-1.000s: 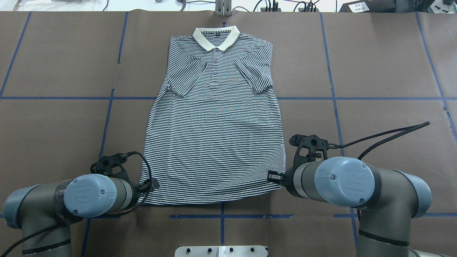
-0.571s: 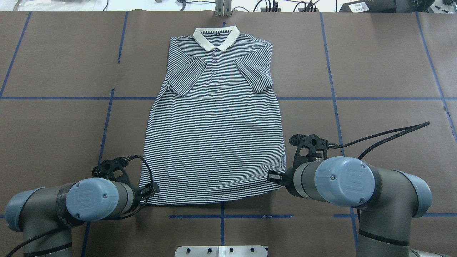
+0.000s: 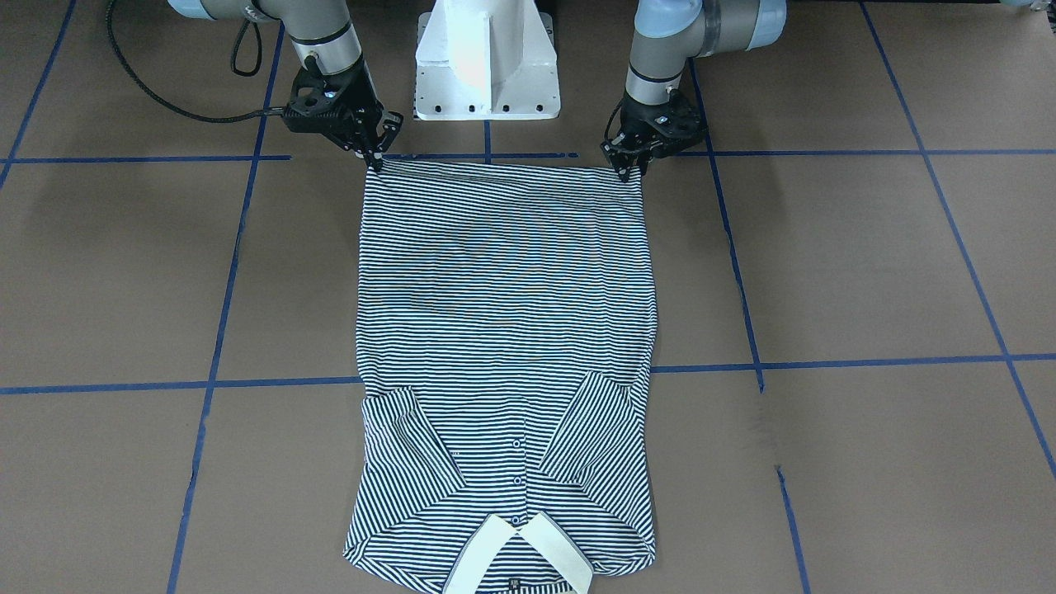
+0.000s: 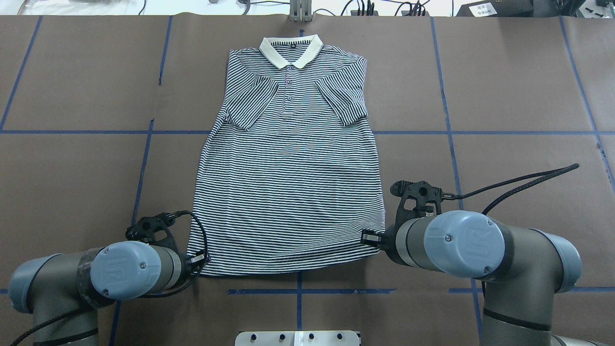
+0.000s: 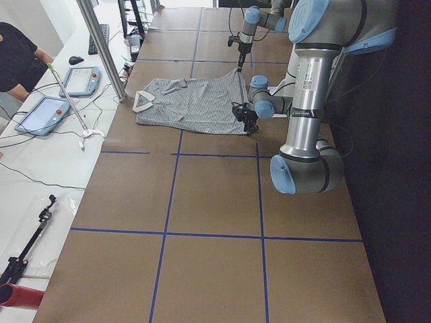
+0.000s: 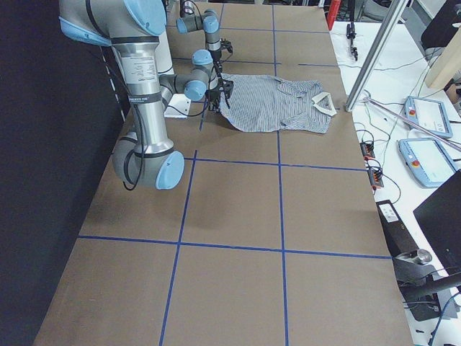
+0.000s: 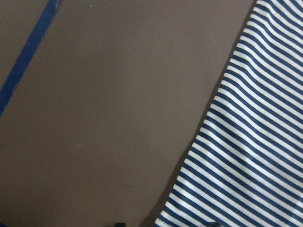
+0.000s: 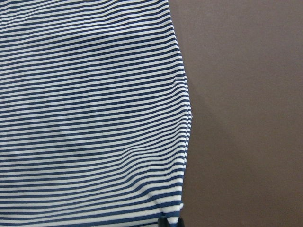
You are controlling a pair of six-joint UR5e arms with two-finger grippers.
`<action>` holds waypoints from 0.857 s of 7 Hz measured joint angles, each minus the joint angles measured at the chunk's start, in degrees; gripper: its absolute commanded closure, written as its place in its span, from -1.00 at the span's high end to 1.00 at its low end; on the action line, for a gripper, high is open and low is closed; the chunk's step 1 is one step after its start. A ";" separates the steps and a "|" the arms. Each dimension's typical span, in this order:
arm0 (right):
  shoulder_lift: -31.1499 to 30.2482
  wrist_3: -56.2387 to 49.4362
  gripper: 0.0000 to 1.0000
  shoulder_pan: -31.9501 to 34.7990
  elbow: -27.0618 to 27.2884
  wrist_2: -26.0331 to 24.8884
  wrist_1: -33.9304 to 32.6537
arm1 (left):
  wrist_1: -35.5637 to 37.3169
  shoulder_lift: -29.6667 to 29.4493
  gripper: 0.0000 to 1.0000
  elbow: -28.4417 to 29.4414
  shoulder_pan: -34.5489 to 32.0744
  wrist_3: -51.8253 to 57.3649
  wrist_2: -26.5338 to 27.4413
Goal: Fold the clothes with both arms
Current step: 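Grasp the hem corners with both grippers, then lift the hem with both grippers and fold it toward the collar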
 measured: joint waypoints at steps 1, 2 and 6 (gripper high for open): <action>-0.01 0.00 -1.00 0.01 -0.01 0.01 0.00 | 0.04 -0.14 -1.00 -0.02 0.00 0.00 -0.08; 0.00 0.00 -1.00 0.02 0.00 0.03 0.00 | 0.06 -0.19 -1.00 -0.21 0.00 0.09 -0.16; -3.13 0.00 -1.00 0.24 3.52 3.50 0.04 | 5.14 0.07 -1.00 -7.78 0.44 4.10 -0.31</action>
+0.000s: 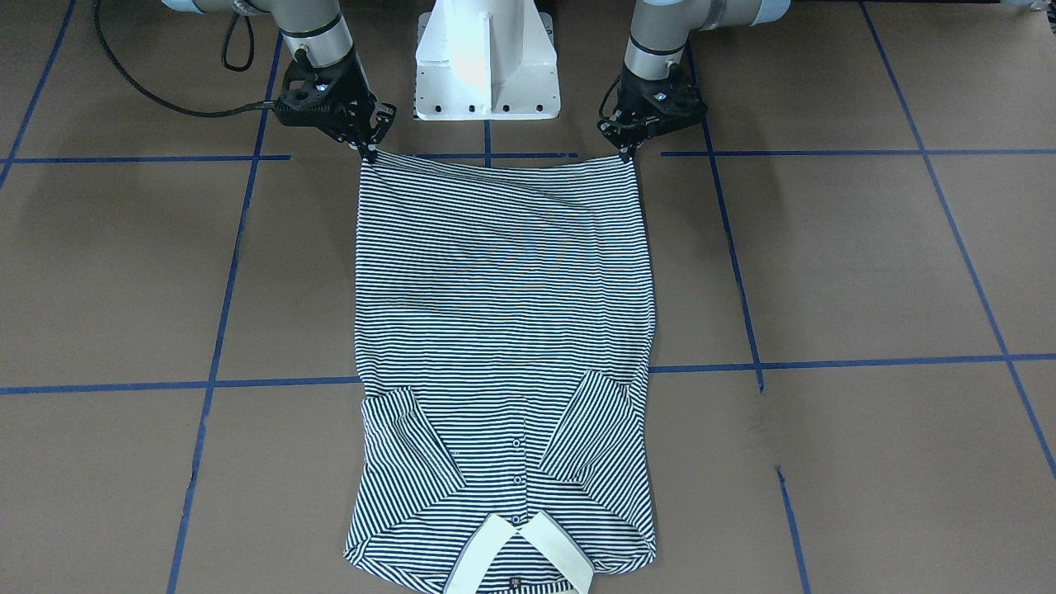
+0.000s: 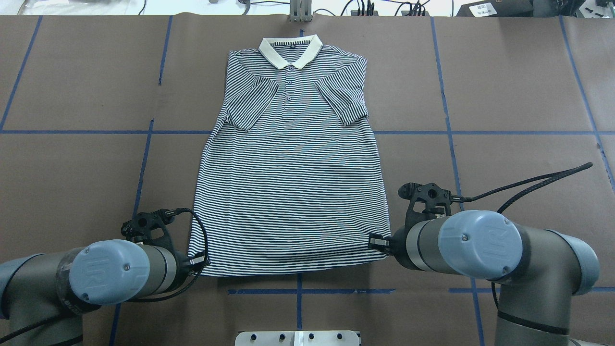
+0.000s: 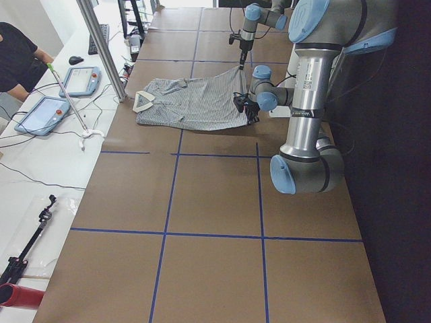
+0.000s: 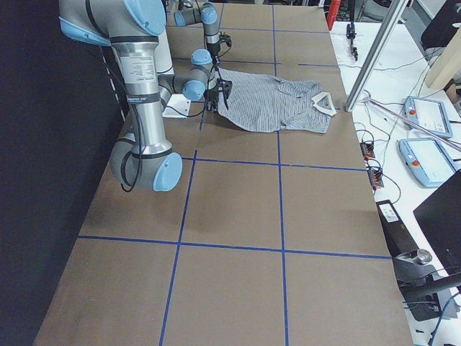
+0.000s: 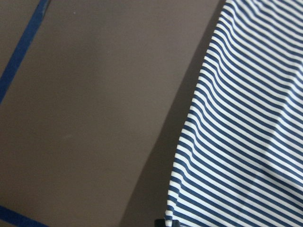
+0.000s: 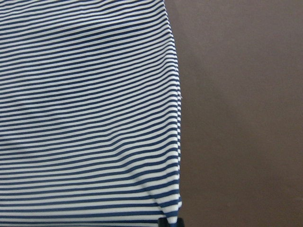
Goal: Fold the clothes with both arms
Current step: 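Lift the hem with both grippers and fold it toward the collar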
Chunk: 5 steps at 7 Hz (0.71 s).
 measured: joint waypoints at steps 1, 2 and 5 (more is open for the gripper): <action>-1.97 0.00 -1.00 -0.06 2.31 2.80 0.05 | 1.58 -0.02 -1.00 -2.50 1.39 0.04 0.02; -3.87 0.04 -1.00 -0.69 4.65 5.94 0.06 | 3.59 -0.03 -1.00 -5.62 3.62 -0.65 -0.01; -7.31 0.34 -1.00 -4.33 9.38 12.60 0.04 | 10.69 0.02 -1.00 -14.67 9.99 -2.77 -0.53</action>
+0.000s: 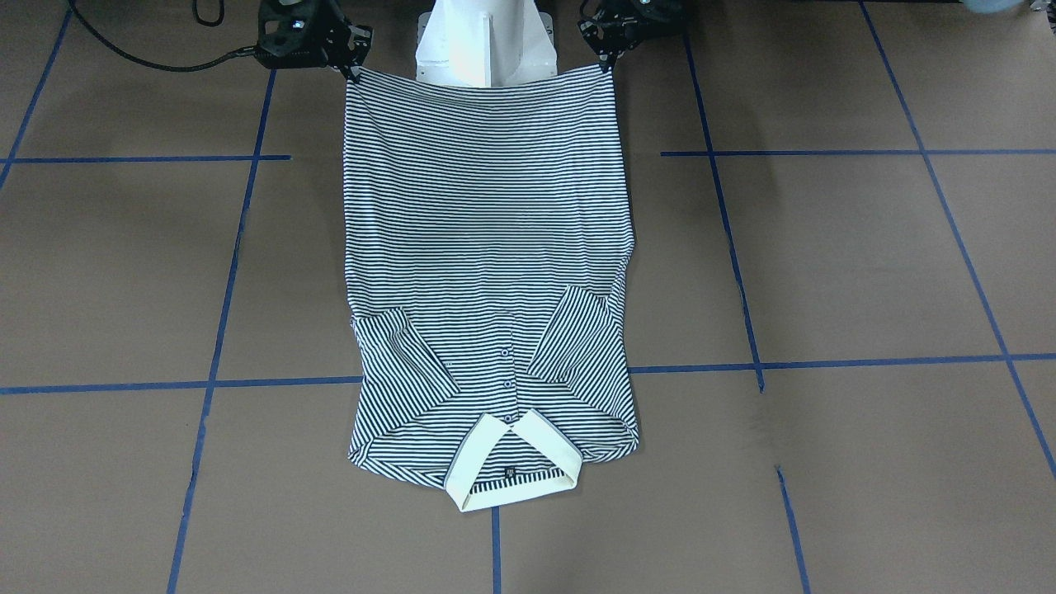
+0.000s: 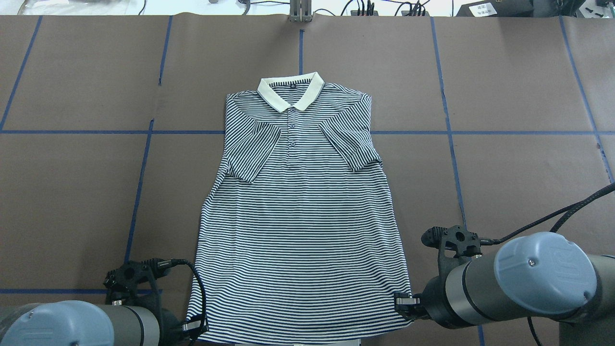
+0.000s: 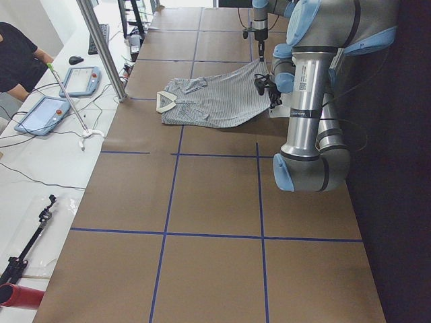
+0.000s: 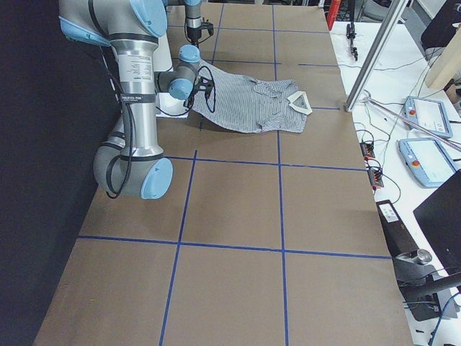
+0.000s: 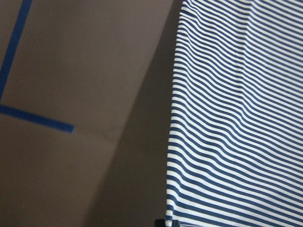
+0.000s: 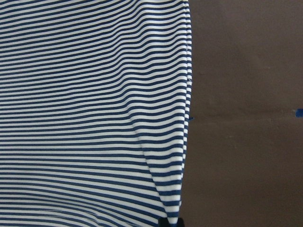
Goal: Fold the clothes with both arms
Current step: 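Lift the hem with both grippers and fold it toward the collar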
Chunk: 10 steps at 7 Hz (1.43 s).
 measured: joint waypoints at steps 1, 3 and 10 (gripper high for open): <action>0.11 -0.27 -1.00 1.02 -0.08 0.51 0.04 | 0.58 -0.01 -1.00 -0.51 0.45 -0.10 -0.26; 3.49 -2.65 -1.00 7.76 -2.46 0.37 0.22 | 0.74 -0.58 -1.00 -0.31 -2.45 2.45 -0.60; 23.30 -16.32 -1.00 30.03 -33.69 0.08 10.83 | -2.71 -12.72 -1.00 19.96 -30.10 22.91 -3.30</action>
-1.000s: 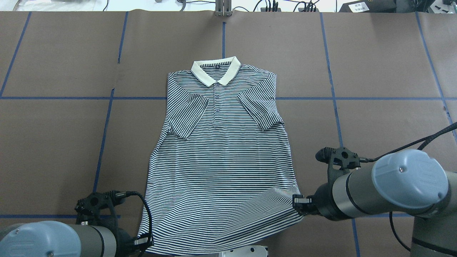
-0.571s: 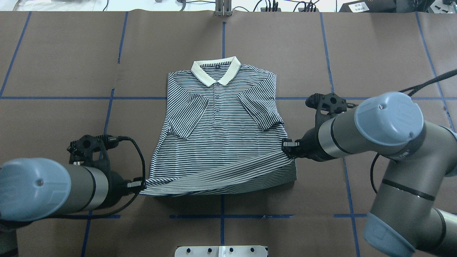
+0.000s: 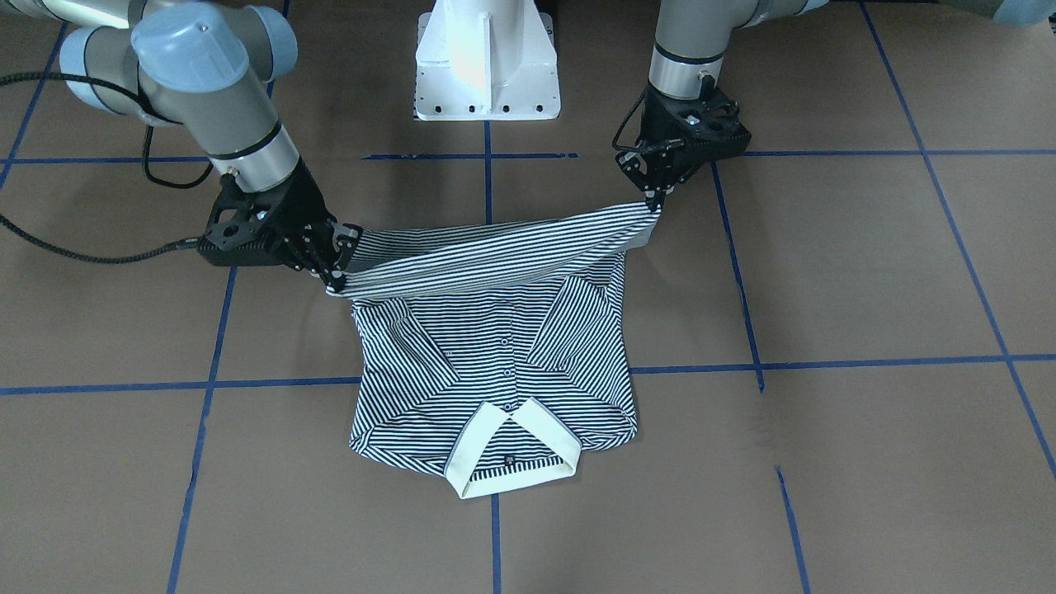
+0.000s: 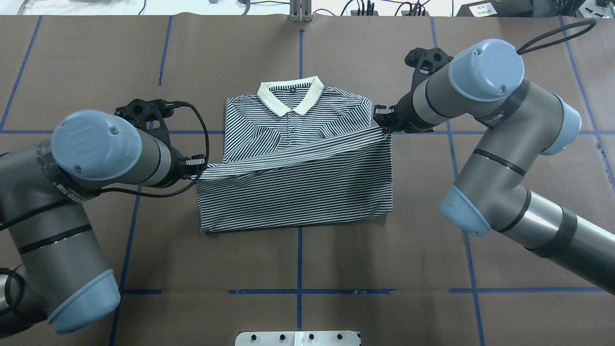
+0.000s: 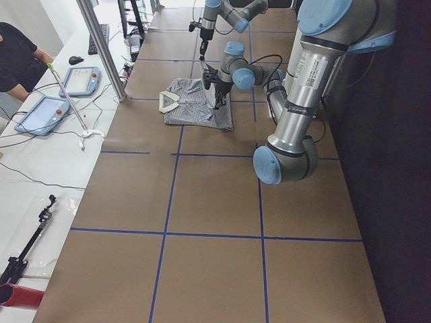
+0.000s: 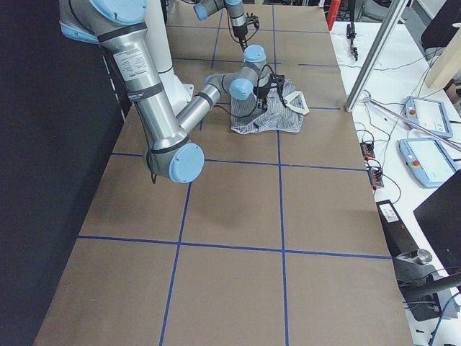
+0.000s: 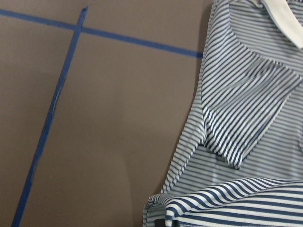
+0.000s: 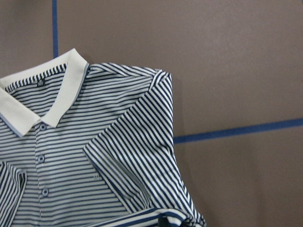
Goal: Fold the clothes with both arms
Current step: 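Lift the hem with both grippers and fold it toward the collar, then lay the hem down near the collar and open both grippers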
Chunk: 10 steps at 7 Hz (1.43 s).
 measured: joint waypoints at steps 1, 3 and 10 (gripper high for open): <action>2.17 -0.09 -1.00 1.27 -6.15 -0.02 4.92 | -4.41 -1.47 -1.00 5.21 -2.58 0.68 -0.03; 7.15 -0.18 -1.00 2.94 -17.34 -0.08 11.34 | -15.42 -4.76 -1.00 18.34 -6.50 1.12 0.00; 12.98 -0.32 -1.00 4.63 -29.82 -0.87 16.07 | -27.60 -11.59 -1.00 37.27 -9.41 1.20 0.35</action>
